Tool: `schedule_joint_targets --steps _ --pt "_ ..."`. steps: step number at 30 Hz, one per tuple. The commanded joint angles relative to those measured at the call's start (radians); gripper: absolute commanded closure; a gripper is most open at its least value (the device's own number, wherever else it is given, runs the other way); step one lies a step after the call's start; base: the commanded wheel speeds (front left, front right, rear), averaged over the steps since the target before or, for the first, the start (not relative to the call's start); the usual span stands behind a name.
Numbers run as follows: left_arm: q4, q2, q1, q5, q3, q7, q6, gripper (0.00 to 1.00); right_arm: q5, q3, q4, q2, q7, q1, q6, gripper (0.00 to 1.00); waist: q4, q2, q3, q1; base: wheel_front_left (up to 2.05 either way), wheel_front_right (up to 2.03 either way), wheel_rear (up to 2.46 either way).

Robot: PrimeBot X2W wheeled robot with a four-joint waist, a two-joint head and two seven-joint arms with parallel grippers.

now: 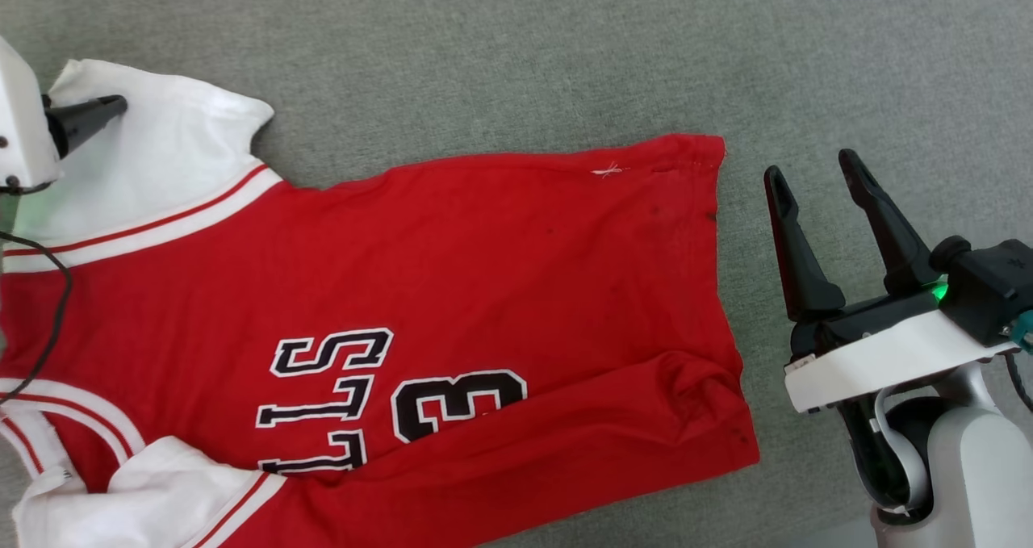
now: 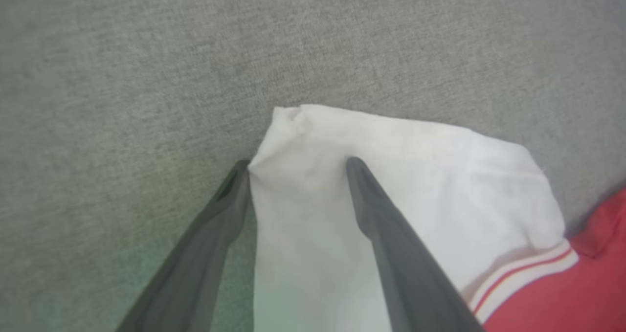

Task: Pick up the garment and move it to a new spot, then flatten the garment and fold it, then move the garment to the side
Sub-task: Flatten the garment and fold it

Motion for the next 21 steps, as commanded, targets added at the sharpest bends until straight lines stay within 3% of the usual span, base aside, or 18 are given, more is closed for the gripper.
schedule_joint_targets --steps 1,4,5,6,7,15,21 --pt "0.011 -0.005 -0.004 -0.01 -0.007 0.008 0.001 0.0 0.005 0.0 0.003 0.003 -0.001 -0.013 0.0 0.0 -0.014 0.0 0.015 -0.0002 0.0 0.0 0.0" --pt "0.059 -0.037 0.039 -0.043 -0.012 0.038 0.006 0.0 0.011 -0.001 0.011 0.003 -0.003 -0.011 0.0 0.0 -0.025 0.0 0.024 -0.0002 0.0 0.0 0.0" --pt "0.075 -0.046 0.053 -0.056 -0.016 0.054 0.007 0.53 0.014 -0.003 0.013 0.003 -0.004 -0.009 0.0 0.0 -0.027 0.0 0.025 -0.0002 0.0 0.0 0.0" --pt "0.087 -0.054 0.064 -0.063 -0.019 0.063 0.007 0.94 0.016 -0.007 0.017 0.003 -0.001 -0.007 0.0 0.0 -0.028 0.0 0.026 -0.0002 0.0 0.0 0.0" --pt "0.096 -0.062 0.073 -0.074 -0.019 0.068 0.008 1.0 0.014 -0.009 0.02 0.003 0.002 -0.006 0.0 0.0 -0.029 0.0 0.026 -0.0002 0.0 0.0 0.0" --pt "0.132 -0.091 0.084 -0.083 -0.002 -0.014 0.001 1.0 0.055 -0.017 0.058 0.003 0.043 -0.015 0.0 0.0 -0.013 0.0 -0.01 -0.0002 0.0 0.0 0.0" --pt "0.128 -0.09 0.032 -0.045 -0.008 -0.088 -0.002 1.0 0.122 -0.05 0.155 -0.001 0.217 -0.08 0.0 0.0 0.027 0.0 -0.061 -0.0002 0.0 0.0 0.0"
